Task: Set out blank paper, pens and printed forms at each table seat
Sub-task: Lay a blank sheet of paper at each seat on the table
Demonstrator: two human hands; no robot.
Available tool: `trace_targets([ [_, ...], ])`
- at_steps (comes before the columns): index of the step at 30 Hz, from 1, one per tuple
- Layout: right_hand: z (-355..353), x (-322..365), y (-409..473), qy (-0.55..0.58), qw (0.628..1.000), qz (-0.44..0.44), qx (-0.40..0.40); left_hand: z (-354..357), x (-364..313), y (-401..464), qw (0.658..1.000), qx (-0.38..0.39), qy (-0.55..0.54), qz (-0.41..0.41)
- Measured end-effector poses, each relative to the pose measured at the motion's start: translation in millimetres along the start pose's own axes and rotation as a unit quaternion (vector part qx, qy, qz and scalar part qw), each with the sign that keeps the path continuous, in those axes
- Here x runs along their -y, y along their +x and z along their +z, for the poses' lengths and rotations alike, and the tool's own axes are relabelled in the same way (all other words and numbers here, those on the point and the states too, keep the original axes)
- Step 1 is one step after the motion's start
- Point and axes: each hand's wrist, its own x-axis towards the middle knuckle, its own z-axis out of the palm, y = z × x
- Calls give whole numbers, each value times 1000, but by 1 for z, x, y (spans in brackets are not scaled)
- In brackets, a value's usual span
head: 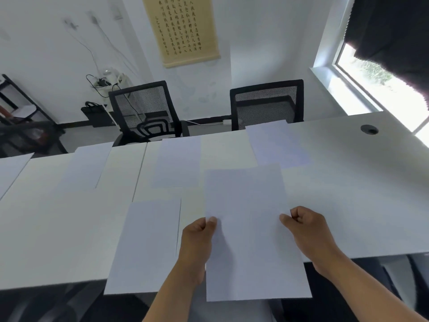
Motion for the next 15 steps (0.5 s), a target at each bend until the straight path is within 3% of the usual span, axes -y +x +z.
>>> trace_targets([
  [15,-102,-66,48,-67,997,44,-12,119,44,30,993,-22,117,16],
])
